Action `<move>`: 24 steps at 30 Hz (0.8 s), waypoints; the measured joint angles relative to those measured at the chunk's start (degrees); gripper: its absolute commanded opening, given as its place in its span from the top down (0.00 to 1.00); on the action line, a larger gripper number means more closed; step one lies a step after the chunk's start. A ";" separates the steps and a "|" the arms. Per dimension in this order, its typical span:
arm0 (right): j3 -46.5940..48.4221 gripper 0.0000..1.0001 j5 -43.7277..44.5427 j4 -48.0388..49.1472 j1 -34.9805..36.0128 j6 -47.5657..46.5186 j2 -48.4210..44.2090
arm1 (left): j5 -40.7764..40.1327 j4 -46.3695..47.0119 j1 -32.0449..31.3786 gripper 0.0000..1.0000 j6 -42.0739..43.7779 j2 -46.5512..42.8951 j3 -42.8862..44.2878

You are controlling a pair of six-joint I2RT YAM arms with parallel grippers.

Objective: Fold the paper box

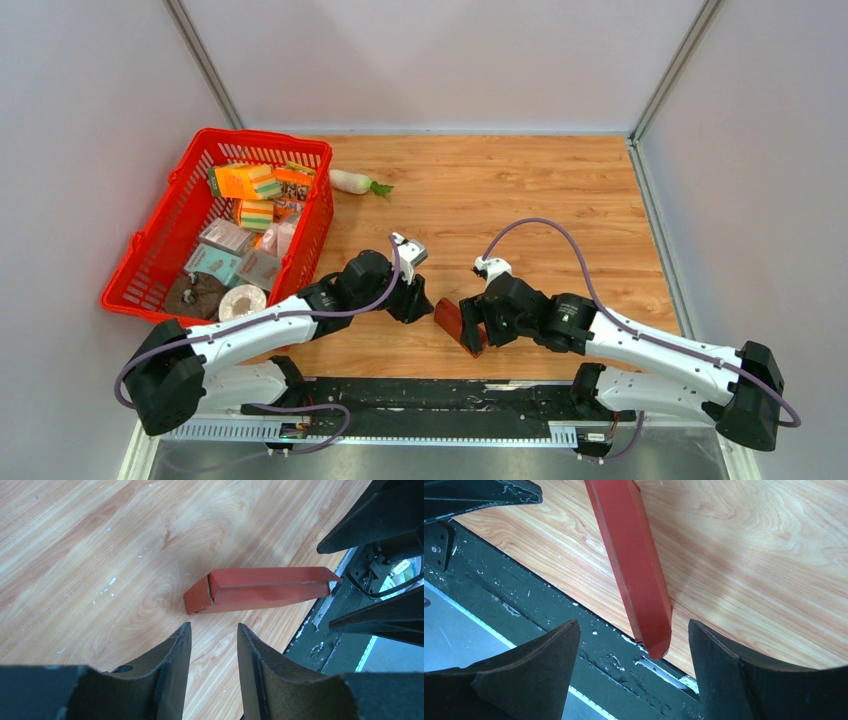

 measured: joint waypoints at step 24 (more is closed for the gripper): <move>0.70 0.55 -2.62 -5.49 0.09 0.63 -1.40 | 7.74 -1.14 0.00 0.60 4.35 8.85 5.40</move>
